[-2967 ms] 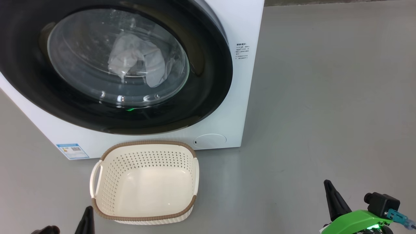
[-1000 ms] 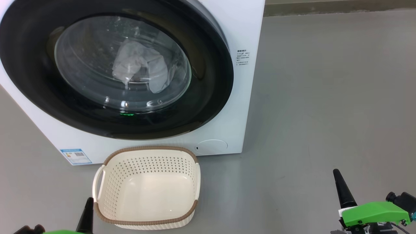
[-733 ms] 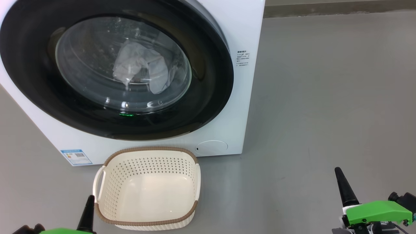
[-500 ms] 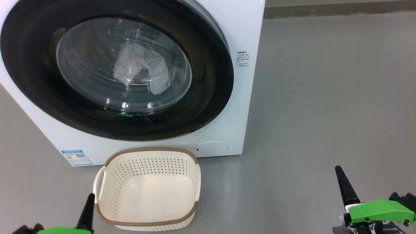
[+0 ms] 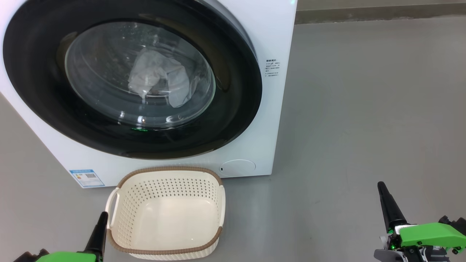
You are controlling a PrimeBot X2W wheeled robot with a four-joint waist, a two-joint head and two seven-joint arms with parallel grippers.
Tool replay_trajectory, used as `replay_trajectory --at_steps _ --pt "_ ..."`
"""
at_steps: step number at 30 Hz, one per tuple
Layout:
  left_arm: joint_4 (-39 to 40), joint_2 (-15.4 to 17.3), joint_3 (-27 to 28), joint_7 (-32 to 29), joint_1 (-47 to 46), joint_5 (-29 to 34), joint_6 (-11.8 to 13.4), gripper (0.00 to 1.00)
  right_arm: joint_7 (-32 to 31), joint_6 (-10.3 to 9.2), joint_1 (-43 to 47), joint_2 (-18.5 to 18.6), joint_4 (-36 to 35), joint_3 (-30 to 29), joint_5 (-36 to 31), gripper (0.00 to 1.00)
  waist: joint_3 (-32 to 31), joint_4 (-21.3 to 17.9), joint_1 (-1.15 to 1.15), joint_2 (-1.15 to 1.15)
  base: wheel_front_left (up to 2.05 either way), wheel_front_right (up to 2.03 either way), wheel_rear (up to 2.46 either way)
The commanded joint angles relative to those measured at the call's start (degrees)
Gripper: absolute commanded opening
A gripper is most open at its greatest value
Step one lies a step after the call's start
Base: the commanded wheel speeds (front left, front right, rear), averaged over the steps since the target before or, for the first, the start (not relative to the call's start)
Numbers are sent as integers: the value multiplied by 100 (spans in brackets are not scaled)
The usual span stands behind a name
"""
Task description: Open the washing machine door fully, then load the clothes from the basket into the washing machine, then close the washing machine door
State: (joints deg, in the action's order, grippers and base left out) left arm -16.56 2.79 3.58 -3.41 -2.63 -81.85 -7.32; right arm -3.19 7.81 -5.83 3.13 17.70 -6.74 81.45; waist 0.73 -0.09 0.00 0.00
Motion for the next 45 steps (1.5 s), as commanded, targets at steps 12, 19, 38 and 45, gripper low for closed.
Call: replay_trajectory --at_steps 12,19,38,45 --pt "232 26 269 -237 -334 -775 -16 0 -255 -30 -38 -16 -318 37 804 0 -40 7 0 0 0 0 0" --pt "253 9 301 -313 -356 -1026 -17 0 -331 -32 -36 -25 -368 20 1070 0 -56 9 0 0 0 0 0" --pt "253 9 299 -311 -356 -1027 -17 0 -331 -32 -36 -25 -368 21 1071 0 -56 9 0 0 0 0 0" --pt "253 9 298 -311 -356 -1028 -17 0 -330 -32 -36 -25 -368 21 1071 0 -56 9 0 0 0 0 0"
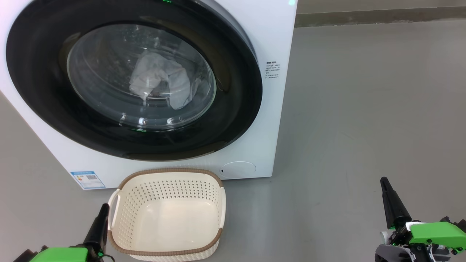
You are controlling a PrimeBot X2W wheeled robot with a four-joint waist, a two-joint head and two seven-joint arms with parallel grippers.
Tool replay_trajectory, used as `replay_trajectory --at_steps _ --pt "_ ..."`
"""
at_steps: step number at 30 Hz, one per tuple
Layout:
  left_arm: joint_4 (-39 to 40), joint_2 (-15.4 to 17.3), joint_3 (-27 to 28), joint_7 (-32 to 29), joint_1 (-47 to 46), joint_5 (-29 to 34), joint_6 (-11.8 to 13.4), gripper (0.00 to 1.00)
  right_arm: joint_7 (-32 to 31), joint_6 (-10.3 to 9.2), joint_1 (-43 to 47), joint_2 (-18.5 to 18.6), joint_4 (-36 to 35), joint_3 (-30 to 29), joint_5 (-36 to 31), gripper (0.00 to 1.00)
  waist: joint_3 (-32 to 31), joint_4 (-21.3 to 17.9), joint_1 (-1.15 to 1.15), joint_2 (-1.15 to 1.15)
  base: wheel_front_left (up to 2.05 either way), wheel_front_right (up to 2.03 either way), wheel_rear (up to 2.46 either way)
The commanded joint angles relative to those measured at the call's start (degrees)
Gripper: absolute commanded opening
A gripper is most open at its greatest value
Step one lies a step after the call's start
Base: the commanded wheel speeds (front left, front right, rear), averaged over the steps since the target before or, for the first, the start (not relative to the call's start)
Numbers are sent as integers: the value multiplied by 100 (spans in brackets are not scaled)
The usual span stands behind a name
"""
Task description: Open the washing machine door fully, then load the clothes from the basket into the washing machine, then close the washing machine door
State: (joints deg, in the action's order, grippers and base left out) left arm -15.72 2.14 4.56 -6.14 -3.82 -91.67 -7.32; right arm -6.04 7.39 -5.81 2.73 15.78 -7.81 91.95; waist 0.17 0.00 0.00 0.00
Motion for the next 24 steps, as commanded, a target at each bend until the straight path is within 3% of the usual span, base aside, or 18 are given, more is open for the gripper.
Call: replay_trajectory --at_steps 1,24 --pt "169 74 199 -38 -237 -47 -17 0 -46 10 -38 15 -176 128 21 0 0 0 0 0 0 0 0" --pt "169 74 198 -37 -237 -48 -17 0 -45 10 -37 15 -176 128 21 0 0 0 0 0 0 0 0"
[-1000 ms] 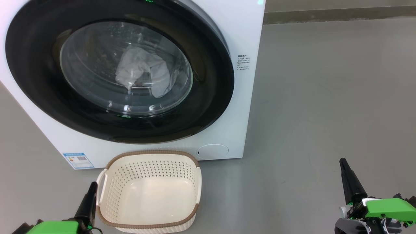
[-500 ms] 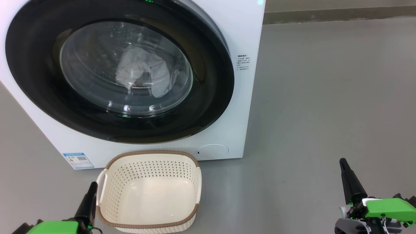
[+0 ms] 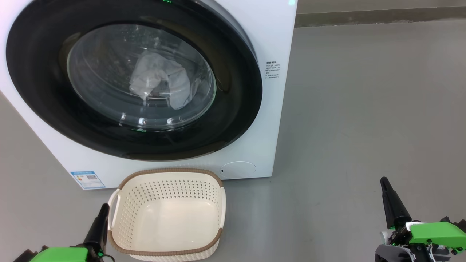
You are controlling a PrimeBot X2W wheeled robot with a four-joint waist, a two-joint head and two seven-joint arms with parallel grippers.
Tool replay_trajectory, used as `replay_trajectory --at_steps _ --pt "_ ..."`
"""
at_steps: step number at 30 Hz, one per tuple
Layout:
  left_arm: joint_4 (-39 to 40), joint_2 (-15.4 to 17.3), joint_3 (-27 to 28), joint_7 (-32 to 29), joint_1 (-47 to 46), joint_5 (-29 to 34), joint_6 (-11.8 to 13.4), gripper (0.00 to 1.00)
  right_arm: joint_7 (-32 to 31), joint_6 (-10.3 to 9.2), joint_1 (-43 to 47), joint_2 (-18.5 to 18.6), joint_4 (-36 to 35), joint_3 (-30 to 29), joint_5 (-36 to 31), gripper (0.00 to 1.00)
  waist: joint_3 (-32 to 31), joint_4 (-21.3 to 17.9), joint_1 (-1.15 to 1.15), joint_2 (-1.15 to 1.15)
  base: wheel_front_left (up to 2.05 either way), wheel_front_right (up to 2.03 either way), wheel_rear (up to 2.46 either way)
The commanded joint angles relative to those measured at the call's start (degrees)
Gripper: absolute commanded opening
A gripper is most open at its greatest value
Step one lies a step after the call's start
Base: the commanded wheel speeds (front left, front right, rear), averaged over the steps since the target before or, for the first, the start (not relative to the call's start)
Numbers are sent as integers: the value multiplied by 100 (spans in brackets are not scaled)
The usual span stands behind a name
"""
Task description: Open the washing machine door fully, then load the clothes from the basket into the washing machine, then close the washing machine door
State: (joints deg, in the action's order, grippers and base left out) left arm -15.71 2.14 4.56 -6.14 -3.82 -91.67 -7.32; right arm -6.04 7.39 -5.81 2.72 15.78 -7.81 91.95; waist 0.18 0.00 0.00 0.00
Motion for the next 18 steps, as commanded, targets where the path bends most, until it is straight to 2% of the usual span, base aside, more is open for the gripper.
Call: replay_trajectory --at_steps 1,18 --pt "168 74 198 -37 -237 -48 -17 0 -45 10 -37 16 -176 128 21 0 0 0 0 0 0 0 0" --pt "168 74 197 -36 -237 -49 -17 0 -45 10 -37 16 -176 128 21 0 0 0 0 0 0 0 0"
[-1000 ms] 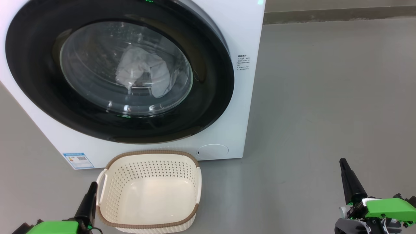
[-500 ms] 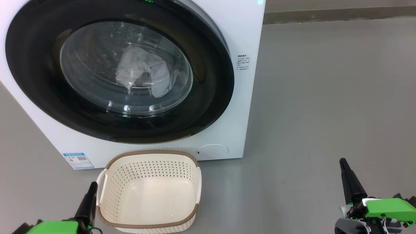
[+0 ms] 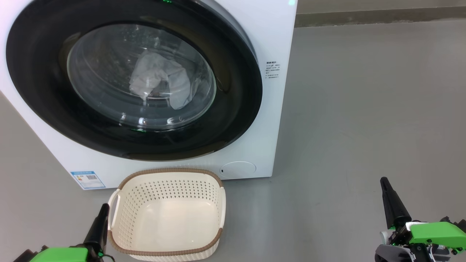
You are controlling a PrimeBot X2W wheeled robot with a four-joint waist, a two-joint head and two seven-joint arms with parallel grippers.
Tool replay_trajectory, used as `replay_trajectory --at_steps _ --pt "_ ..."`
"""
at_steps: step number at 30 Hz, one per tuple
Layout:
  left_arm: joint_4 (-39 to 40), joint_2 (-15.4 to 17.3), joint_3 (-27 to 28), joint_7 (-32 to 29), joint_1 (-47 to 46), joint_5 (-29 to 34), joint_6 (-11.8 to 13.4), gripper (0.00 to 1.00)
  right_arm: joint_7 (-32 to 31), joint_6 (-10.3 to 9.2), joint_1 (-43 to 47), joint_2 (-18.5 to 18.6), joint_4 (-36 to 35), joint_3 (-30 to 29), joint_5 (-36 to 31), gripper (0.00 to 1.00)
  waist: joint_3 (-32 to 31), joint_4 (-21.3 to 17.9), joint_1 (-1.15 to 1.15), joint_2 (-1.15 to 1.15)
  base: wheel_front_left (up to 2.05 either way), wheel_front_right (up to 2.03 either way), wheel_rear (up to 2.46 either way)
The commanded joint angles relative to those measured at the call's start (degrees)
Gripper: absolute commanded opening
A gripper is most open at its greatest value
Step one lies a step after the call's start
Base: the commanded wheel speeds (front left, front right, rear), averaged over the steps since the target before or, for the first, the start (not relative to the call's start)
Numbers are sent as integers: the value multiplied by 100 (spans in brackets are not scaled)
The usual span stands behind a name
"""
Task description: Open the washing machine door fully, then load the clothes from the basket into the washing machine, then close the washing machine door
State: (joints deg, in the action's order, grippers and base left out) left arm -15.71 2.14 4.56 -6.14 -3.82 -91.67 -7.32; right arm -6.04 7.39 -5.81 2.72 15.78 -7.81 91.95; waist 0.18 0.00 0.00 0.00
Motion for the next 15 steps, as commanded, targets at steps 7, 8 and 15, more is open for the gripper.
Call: replay_trajectory --at_steps 7,8,15 --pt "168 74 197 -36 -237 -49 -17 0 -45 10 -37 16 -176 129 22 0 0 0 0 0 0 0 0" --pt "168 74 197 -36 -237 -49 -17 0 -45 10 -37 16 -176 129 22 0 0 0 0 0 0 0 0" --pt "168 74 197 -36 -237 -49 -17 0 -45 10 -37 16 -176 129 22 0 0 0 0 0 0 0 0"
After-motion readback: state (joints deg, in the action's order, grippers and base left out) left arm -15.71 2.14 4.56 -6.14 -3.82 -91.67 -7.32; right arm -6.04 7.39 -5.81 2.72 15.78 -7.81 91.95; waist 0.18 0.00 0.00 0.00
